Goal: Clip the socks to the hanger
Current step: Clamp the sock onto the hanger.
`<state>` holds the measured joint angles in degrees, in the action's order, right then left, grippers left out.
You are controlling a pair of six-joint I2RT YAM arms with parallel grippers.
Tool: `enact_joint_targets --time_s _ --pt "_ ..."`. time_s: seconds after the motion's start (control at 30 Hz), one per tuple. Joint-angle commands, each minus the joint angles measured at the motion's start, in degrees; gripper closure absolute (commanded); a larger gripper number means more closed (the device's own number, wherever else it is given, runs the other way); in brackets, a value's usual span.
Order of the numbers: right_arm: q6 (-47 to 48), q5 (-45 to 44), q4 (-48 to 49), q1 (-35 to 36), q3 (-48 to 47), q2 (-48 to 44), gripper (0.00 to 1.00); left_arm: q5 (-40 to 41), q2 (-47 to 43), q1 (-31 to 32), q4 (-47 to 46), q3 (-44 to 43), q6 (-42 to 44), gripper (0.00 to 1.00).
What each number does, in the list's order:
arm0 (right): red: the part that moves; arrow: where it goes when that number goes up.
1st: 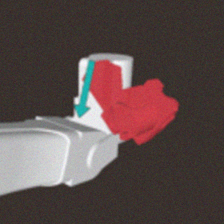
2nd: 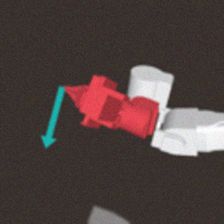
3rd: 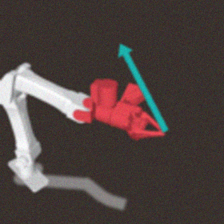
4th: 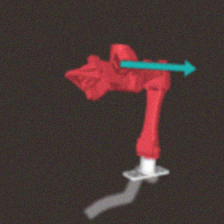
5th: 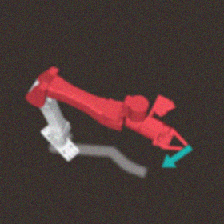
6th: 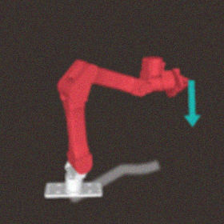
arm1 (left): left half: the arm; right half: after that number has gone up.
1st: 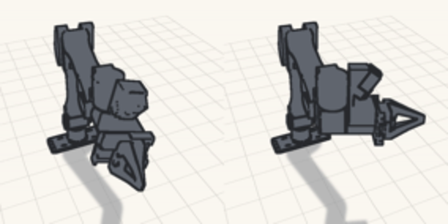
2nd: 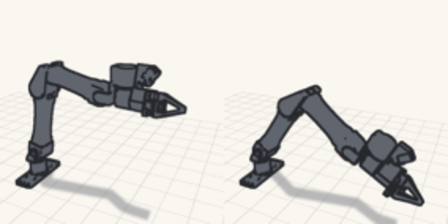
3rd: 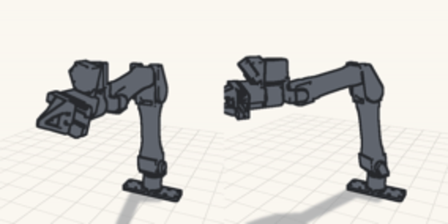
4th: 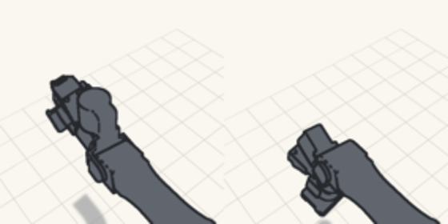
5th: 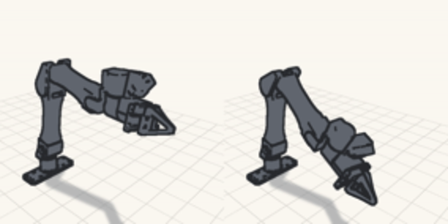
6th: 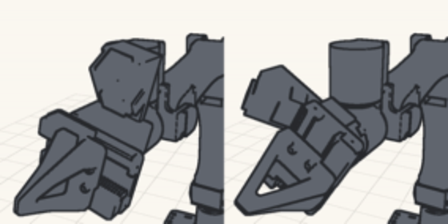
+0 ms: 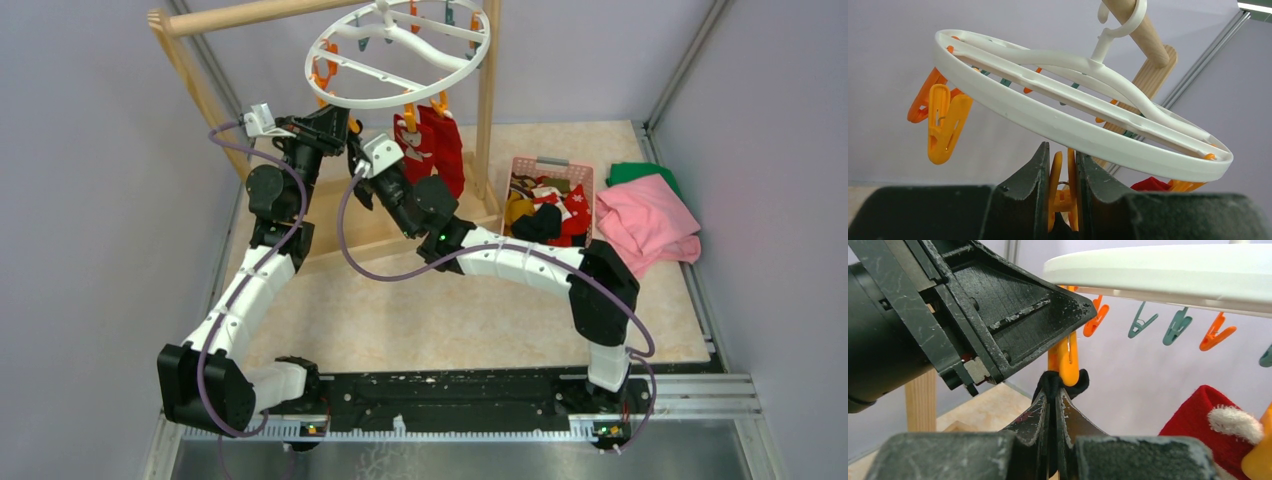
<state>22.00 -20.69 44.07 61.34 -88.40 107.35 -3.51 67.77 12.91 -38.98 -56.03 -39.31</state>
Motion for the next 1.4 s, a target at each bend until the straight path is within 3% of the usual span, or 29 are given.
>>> enact_joint_targets --time_s 0.0,0.7,1.37 --pt "4.0 -4.4 1.2 0.6 -4.1 -0.4 1.00 -0.3 1.1 0.8 3.7 0.1 -1.3 1.00" --pt "7.8 -3.9 7.2 0.3 0.4 -3.5 1.00 -0.1 1.6 0.9 4.5 -0.1 -1.1 1.00" --pt "7.0 -1.1 5.2 -1.7 -1.9 -4.2 1.00 0.1 1.6 1.0 5.0 -0.2 -1.2 1.00"
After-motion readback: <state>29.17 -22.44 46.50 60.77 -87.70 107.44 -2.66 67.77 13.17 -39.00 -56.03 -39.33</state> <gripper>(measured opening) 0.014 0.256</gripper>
